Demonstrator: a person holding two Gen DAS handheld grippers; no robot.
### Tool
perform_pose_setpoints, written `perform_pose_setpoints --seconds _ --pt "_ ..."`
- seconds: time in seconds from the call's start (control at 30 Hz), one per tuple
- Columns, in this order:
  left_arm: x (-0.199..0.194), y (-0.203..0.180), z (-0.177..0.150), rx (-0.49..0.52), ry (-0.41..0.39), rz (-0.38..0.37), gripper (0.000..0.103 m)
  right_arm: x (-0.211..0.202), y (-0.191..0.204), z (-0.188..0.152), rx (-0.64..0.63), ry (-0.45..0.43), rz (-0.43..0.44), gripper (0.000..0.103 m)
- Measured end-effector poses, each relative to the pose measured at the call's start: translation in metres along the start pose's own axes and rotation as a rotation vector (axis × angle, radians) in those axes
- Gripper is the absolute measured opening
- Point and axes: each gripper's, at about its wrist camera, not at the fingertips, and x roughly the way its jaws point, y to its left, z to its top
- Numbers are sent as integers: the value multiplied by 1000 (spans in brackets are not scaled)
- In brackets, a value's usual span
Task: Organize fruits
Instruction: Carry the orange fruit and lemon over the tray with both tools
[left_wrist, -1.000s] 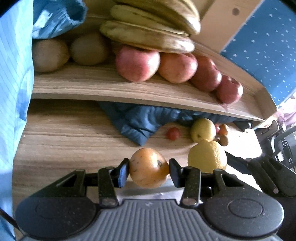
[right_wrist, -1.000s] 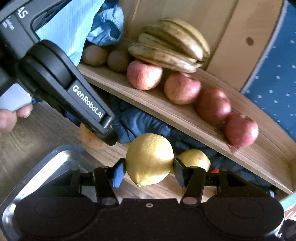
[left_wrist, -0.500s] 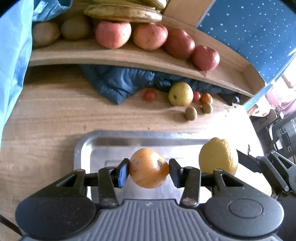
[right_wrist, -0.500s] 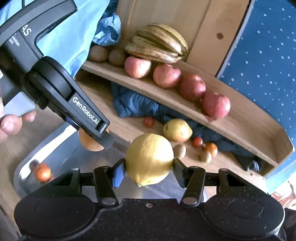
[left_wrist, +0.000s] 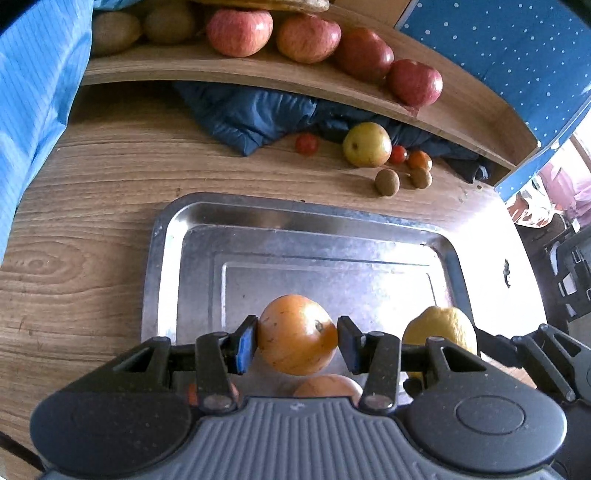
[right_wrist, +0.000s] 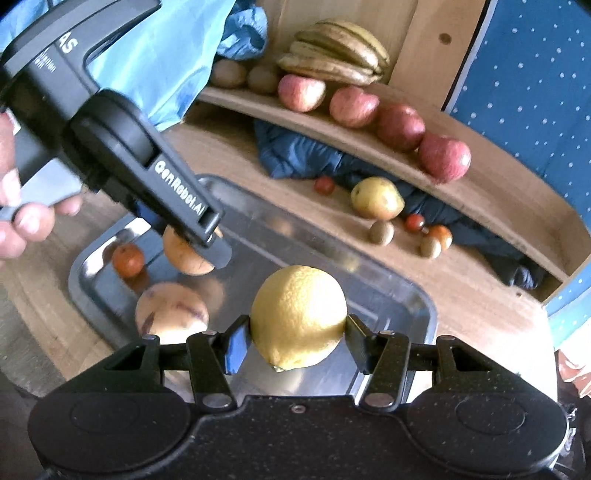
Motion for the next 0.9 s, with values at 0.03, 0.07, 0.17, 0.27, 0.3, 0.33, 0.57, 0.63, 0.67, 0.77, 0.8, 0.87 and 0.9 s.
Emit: perform_pose_setpoints --seconds 0.03,0.07,0.17,0.27,0.3,0.33,0.57,0.63,0.67,0.77,0.8,0.87,0.9 --pt "0 0 -1 3 2 4 50 0 0 -1 6 8 9 56" --pt "0 0 -1 4 4 6 50 0 1 -2 10 14 15 56" --pt "0 1 -3 5 12 13 50 1 2 -5 17 31 30 56" --pt "1 3 -4 4 21 20 50 1 4 -6 19 43 48 56" --pt "2 3 -4 4 25 23 50 2 4 -6 20 48 55 56" --pt "2 4 -5 4 27 25 50 2 5 -6 21 53 61 56" --pt "1 4 -4 5 30 28 50 4 7 -8 28 80 83 57" --pt "1 5 -4 4 30 27 50 5 7 -9 34 85 90 57" --pt "1 5 -4 3 29 27 50 6 7 -9 37 88 93 57" --pt "1 7 -4 1 28 30 50 7 7 -10 36 88 94 57" --pt "1 7 -4 0 27 32 50 7 7 -10 36 87 94 57" --pt "-1 7 -4 -2 24 34 50 7 7 -11 35 86 95 57" --pt "-2 7 -4 -4 21 33 50 7 7 -11 35 86 96 57"
